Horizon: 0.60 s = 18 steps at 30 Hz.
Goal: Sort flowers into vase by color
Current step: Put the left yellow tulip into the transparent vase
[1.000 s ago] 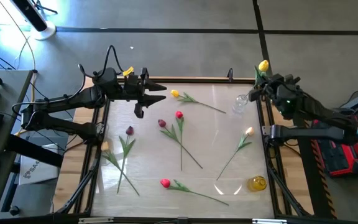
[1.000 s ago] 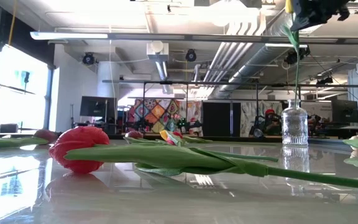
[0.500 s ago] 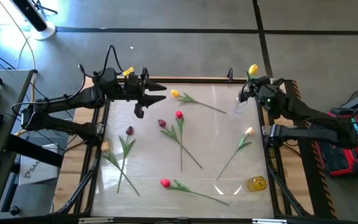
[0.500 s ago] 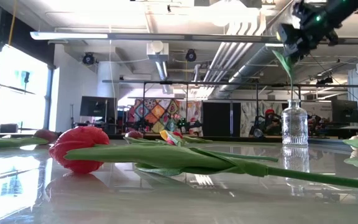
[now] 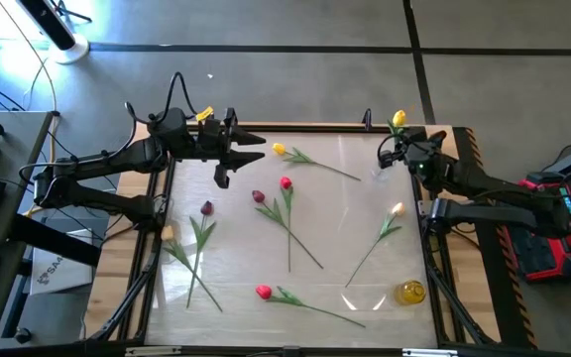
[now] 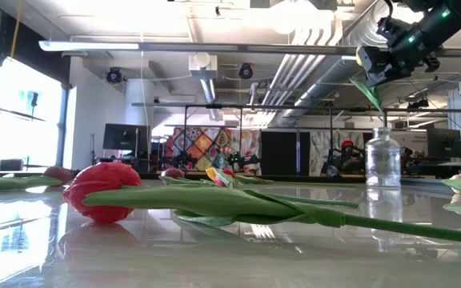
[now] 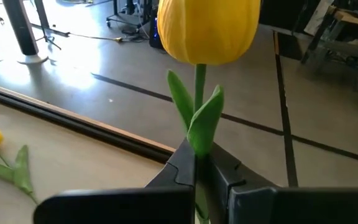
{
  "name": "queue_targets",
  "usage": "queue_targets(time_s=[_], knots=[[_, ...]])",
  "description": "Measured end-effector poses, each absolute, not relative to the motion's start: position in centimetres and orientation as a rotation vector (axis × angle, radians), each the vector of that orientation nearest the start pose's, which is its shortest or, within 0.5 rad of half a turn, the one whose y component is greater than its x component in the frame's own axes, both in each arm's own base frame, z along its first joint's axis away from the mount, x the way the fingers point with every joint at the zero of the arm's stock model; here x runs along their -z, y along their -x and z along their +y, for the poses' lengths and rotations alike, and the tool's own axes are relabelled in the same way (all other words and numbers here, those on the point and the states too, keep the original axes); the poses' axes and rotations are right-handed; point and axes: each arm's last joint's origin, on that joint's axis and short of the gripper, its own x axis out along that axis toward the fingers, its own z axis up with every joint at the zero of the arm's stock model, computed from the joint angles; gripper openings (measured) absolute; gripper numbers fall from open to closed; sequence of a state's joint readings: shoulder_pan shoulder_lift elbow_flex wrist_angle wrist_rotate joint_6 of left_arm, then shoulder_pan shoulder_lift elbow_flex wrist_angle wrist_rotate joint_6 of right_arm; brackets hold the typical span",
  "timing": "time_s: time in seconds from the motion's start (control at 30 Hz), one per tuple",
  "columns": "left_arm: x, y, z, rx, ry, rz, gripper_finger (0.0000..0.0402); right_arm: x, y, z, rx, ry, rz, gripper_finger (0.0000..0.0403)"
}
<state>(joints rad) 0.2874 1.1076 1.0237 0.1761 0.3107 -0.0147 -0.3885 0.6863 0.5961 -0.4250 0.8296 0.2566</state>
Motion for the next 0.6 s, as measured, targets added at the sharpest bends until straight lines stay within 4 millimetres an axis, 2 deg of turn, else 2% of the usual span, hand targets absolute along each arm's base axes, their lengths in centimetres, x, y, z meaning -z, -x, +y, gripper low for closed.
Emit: queue_targets(time_s=[0.6], knots=[[-38.77,-23.86,6.12,0.024,-0.012,-0.088,0.0151,-25.91,-12.00,-8.09,1.250,-0.104,0.454,0.0000]])
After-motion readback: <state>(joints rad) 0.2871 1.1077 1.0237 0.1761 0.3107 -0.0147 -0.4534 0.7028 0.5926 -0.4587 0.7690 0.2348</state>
